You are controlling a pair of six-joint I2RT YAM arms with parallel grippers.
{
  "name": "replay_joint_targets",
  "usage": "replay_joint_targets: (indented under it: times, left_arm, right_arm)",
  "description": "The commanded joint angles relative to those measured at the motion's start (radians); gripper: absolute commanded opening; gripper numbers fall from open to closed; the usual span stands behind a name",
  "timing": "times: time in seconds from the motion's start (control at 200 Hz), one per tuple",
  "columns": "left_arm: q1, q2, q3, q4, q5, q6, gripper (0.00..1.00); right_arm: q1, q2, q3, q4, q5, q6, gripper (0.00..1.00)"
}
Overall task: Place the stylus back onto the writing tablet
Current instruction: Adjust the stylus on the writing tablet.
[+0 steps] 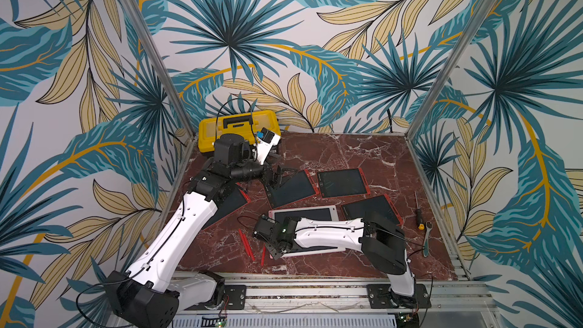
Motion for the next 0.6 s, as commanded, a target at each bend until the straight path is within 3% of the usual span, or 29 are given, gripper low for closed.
replay_joint_targets:
  times: [0.0, 0.596]
  left_arm:
    - [-0.001, -0.028, -0.028, 0.008, -0.001, 0.001, 1.00]
    - [-0.002, -0.034, -0.028, 0.007, -0.007, 0.003, 1.00]
  right_arm:
    - [0.002, -0.003, 0.011, -0.021, 0.000, 0.000, 0.43]
    - [0.006, 0.056, 0.097, -0.090, 0.014, -0.039, 0.52]
